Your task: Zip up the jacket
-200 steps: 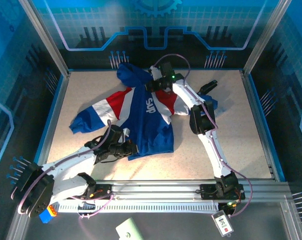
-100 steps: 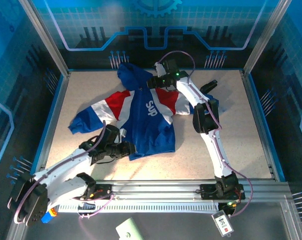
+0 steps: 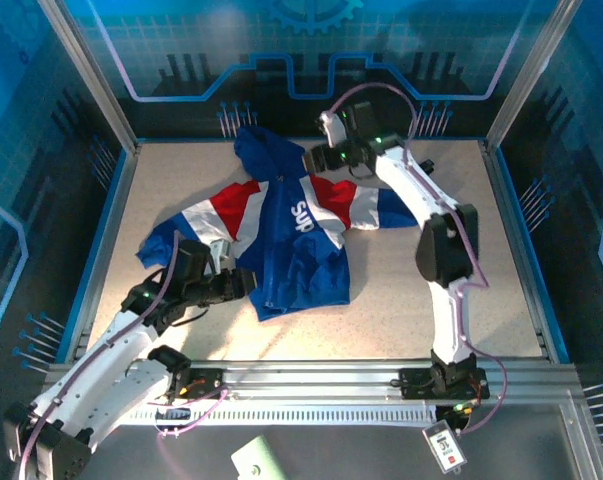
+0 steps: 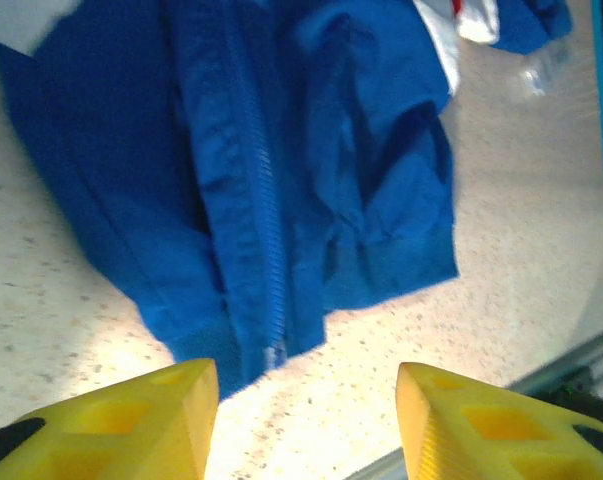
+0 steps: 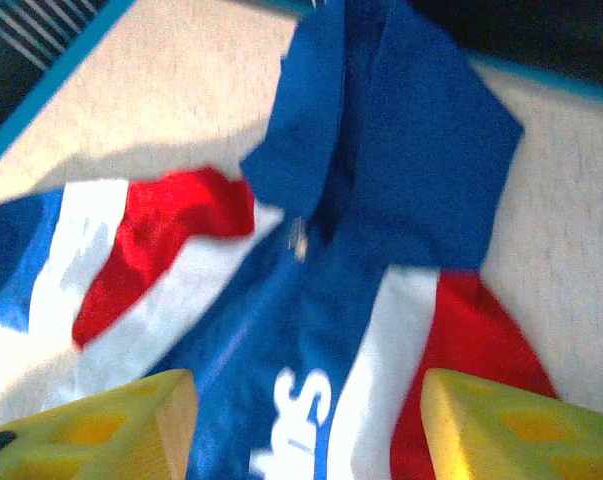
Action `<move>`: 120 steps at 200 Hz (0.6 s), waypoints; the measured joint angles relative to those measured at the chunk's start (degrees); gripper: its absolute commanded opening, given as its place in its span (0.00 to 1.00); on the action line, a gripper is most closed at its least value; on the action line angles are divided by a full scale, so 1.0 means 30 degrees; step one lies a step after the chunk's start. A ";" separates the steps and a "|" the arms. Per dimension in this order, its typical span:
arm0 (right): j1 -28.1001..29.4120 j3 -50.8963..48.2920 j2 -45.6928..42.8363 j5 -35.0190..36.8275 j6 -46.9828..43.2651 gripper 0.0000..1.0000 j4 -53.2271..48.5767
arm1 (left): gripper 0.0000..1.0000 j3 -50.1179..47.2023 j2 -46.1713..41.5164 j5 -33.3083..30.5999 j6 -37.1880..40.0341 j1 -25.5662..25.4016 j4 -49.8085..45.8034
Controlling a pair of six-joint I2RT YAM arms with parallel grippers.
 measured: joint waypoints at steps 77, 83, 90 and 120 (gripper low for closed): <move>-0.0102 -1.1970 -0.7876 0.2237 -0.0612 0.65 0.3599 | 0.73 0.4116 0.2812 -0.2463 0.5173 0.2659 0.1158; -0.0153 -1.2641 -0.8320 0.2382 -0.0670 0.66 0.3818 | 0.75 0.4109 0.2856 -0.2535 0.5435 0.2885 0.1399; -0.0219 -1.3413 -0.8881 0.2616 -0.0729 0.67 0.4051 | 0.77 0.4051 0.2892 -0.2601 0.5727 0.3147 0.1778; -0.0634 -1.7180 -1.2203 0.4386 -0.0962 0.74 0.5603 | 0.88 0.2572 0.3082 -0.2674 0.6768 0.4692 0.4976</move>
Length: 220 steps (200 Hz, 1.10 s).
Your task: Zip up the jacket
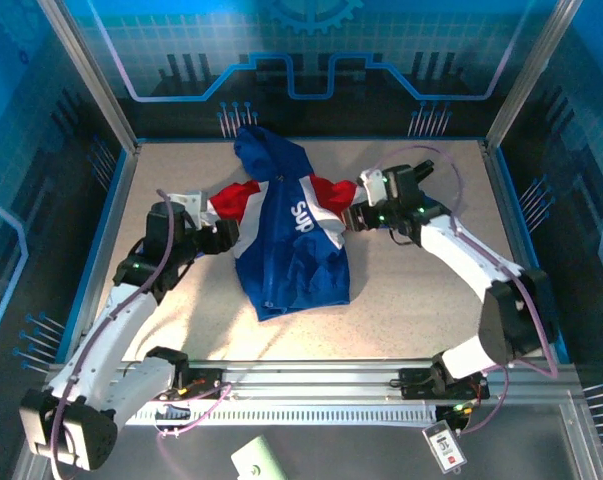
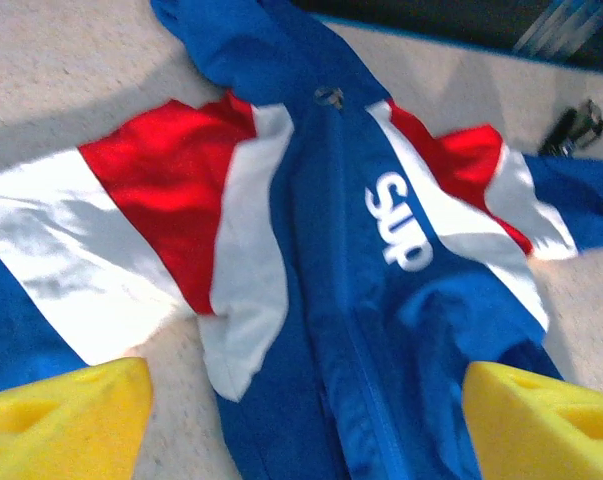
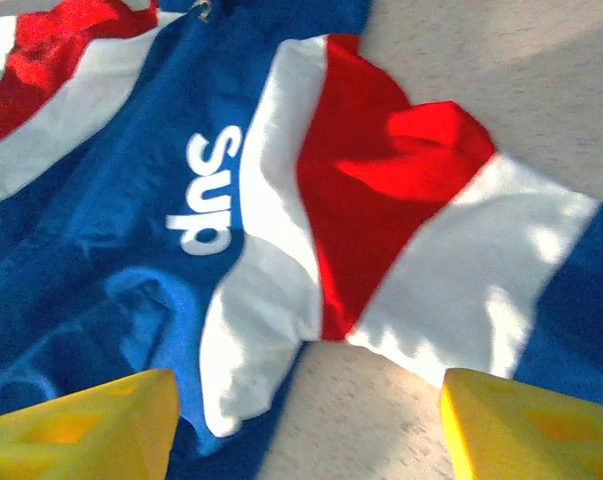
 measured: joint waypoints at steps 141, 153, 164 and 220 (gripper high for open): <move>-0.3373 -1.2815 -0.5020 0.6513 -0.0189 1.00 1.2320 | 0.99 -0.8816 0.5275 -0.2419 0.2514 0.3031 1.6568; -0.3526 -1.3180 -0.4707 0.6608 -0.0117 1.00 1.3464 | 0.99 -0.8823 0.6098 -0.2404 0.2521 0.3053 1.7639; -0.3650 -1.3602 -0.4371 0.6608 -0.0044 1.00 1.4834 | 0.99 -0.8823 0.6732 -0.2404 0.2528 0.3053 1.8637; -0.4248 -1.4819 -0.2222 0.6360 -0.0066 1.00 2.0604 | 0.99 -0.8779 1.1103 -0.2382 0.2623 0.3322 2.3576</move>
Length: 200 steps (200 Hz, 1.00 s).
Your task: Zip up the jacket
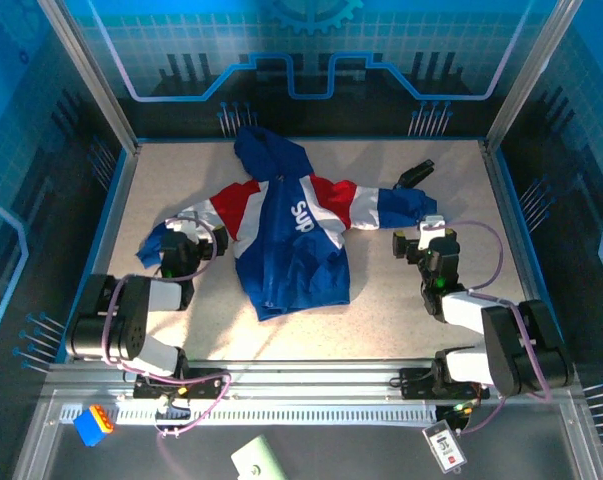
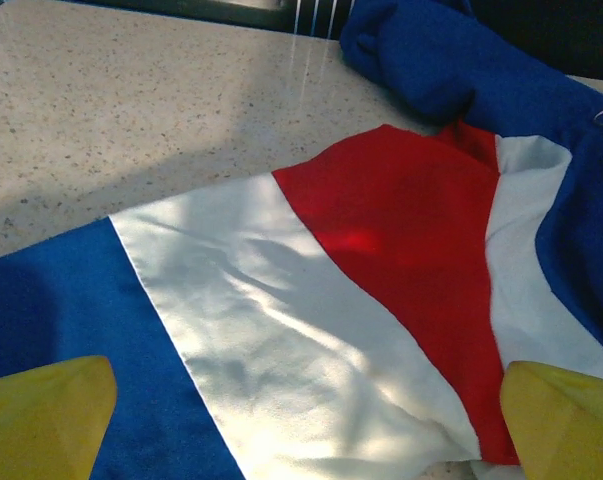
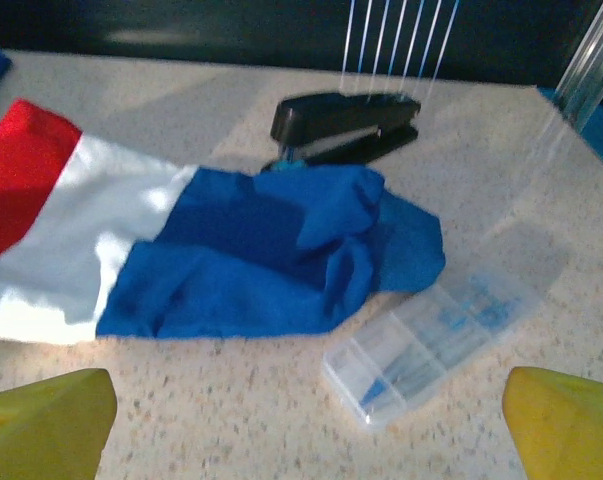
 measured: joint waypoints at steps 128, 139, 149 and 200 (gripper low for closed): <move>-0.0357 0.1953 0.4291 -0.0634 -0.0146 1.00 0.2688 | 0.99 0.0772 0.0554 0.0663 0.0437 0.0015 0.0153; -0.0357 0.1953 0.4291 -0.0641 -0.0153 1.00 0.2543 | 0.99 0.0816 0.0554 0.0867 0.0495 0.0015 0.0102; -0.0357 0.1953 0.4291 -0.0641 -0.0160 1.00 0.2441 | 0.99 0.0882 0.0554 0.1027 0.0539 0.0015 0.0066; -0.0357 0.1953 0.4291 -0.0641 -0.0219 1.00 0.2244 | 0.99 0.1013 0.0554 0.1348 0.0546 0.0015 0.0022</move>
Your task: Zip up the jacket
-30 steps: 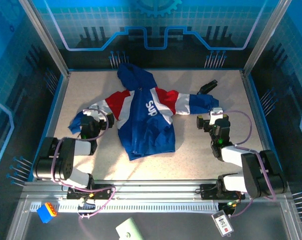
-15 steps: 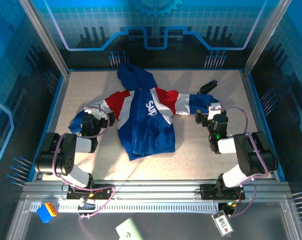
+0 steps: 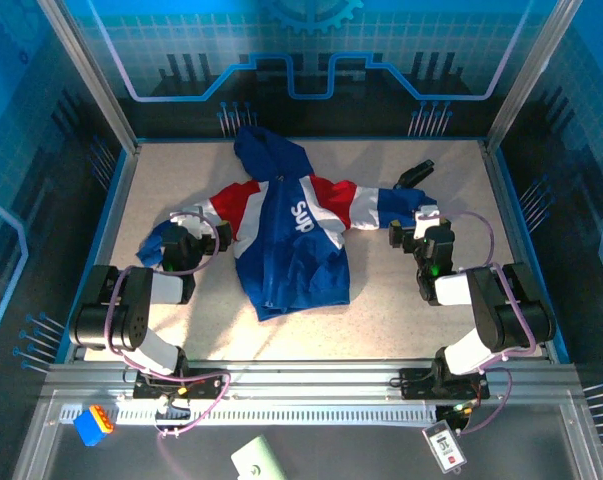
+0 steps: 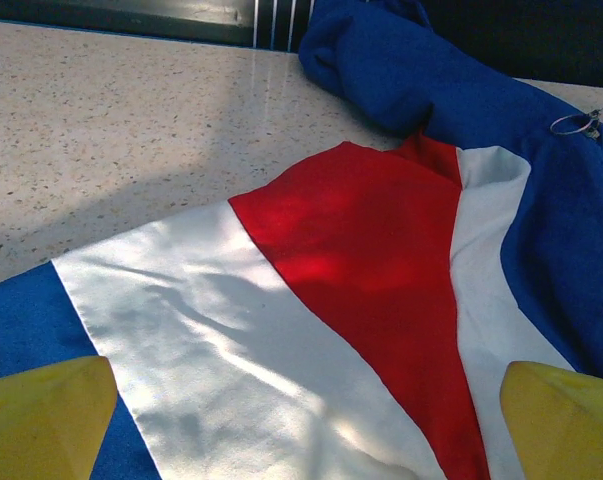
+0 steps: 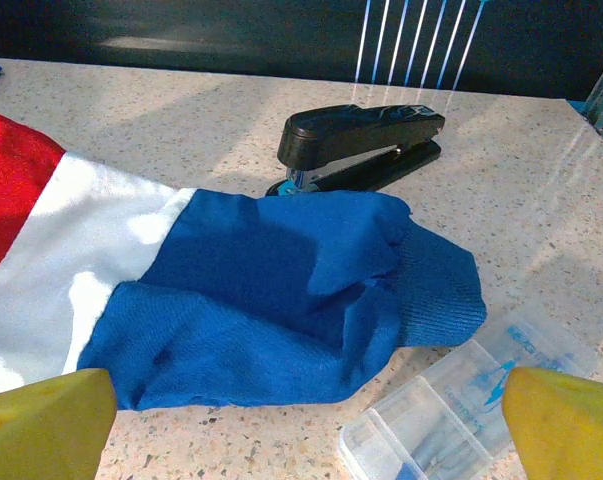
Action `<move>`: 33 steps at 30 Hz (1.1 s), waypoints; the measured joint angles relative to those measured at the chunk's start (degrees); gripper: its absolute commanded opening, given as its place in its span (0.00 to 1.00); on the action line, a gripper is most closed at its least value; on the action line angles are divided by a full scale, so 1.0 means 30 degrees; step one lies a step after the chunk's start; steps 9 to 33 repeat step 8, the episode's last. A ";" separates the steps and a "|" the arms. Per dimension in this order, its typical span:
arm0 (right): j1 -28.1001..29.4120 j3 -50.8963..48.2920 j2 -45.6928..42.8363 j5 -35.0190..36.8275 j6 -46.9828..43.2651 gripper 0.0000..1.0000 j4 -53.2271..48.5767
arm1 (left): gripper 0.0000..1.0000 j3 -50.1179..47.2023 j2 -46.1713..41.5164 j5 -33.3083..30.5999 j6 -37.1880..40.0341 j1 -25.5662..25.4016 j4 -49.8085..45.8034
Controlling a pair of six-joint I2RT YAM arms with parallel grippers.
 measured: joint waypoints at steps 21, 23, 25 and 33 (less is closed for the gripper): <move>-0.0211 0.0007 0.0000 -0.0503 0.0007 1.00 -0.0146 | 0.99 0.0000 0.0000 0.0007 0.0000 0.0000 -0.0007; -0.0211 0.0007 0.0000 -0.0503 0.0007 1.00 -0.0146 | 0.99 0.0000 0.0000 0.0007 0.0000 0.0000 -0.0007; -0.0211 0.0007 0.0000 -0.0503 0.0007 1.00 -0.0146 | 0.99 0.0000 0.0000 0.0007 0.0000 0.0000 -0.0007; -0.0211 0.0007 0.0000 -0.0503 0.0007 1.00 -0.0146 | 0.99 0.0000 0.0000 0.0007 0.0000 0.0000 -0.0007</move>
